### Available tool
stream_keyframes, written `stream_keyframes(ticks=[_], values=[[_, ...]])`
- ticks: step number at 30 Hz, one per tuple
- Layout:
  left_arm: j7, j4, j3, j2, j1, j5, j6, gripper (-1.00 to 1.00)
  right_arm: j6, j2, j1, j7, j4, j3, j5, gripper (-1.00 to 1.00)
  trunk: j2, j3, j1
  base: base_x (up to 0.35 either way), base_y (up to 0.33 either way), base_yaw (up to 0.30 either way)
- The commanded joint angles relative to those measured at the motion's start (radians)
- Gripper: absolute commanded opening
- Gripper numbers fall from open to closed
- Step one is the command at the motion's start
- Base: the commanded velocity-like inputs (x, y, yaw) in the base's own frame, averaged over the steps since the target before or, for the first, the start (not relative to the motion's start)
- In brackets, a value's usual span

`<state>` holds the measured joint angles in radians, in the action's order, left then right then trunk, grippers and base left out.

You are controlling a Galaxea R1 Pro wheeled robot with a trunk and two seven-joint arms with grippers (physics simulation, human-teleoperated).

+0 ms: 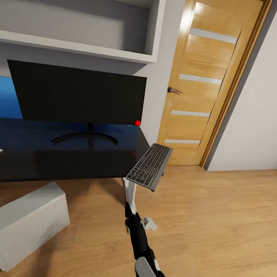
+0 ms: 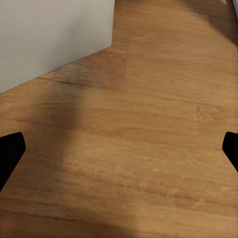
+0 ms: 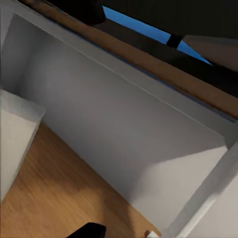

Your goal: In the bedroom, organize the workspace by keeping the computer under the desk, ensuring the monitor is on the desk, placing the keyboard on the desk next to the monitor, placing the mouse on the desk next to the keyboard, moving the folder from the swivel chair onto the desk next to the mouse, stacking the notebook on top of the folder with the pen on top of the notebook, and positioning the swivel chair next to the desk.

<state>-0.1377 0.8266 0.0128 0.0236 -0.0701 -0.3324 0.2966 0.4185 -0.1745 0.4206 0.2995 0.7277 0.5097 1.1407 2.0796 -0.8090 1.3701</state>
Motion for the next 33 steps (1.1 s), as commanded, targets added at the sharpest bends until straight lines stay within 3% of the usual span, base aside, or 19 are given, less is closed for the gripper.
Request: stream_keyframes(ticks=[1,3,5,6,11,15,21,33], values=[[-0.003,0.001,0.002,0.001,-0.001,-0.004,0.002,1.00,0.003,0.000,0.001,0.006,0.006,0.014,0.022,1.00,0.000,-0.001,0.000,0.000,0.000,0.000],[-0.003,-0.001,0.002,0.001,-0.001,-0.004,0.001,1.00,-0.003,0.000,0.001,0.003,0.063,0.071,0.087,1.00,0.000,-0.001,0.000,0.000,0.000,0.000],[-0.002,-0.001,0.002,0.001,-0.001,-0.004,0.001,1.00,-0.003,0.000,0.001,0.001,0.103,0.101,0.137,1.00,0.000,-0.001,0.000,0.000,0.000,0.000],[-0.002,-0.001,0.002,0.001,-0.001,-0.004,0.002,1.00,-0.004,0.000,0.001,0.000,0.154,0.131,0.216,1.00,0.000,-0.001,0.000,0.000,0.000,0.000],[-0.002,-0.003,0.003,0.001,-0.001,-0.004,0.002,1.00,-0.004,0.000,0.001,-0.027,0.235,0.145,0.306,1.00,0.000,-0.001,0.000,0.000,0.000,0.000],[-0.002,-0.003,0.005,0.001,-0.001,-0.003,0.002,1.00,0.000,0.000,0.001,-0.056,0.271,0.145,0.315,1.00,0.000,-0.001,0.000,0.000,0.000,0.000],[-0.002,-0.006,0.037,0.001,-0.001,-0.002,0.003,1.00,0.009,0.008,0.001,-0.065,0.286,0.144,0.310,1.00,0.000,-0.001,0.000,0.000,0.000,0.000],[-0.001,-0.006,0.040,0.001,-0.001,-0.003,0.003,1.00,0.011,0.017,0.001,-0.067,0.285,0.140,0.310,1.00,0.000,-0.001,0.000,0.000,0.000,0.000]])
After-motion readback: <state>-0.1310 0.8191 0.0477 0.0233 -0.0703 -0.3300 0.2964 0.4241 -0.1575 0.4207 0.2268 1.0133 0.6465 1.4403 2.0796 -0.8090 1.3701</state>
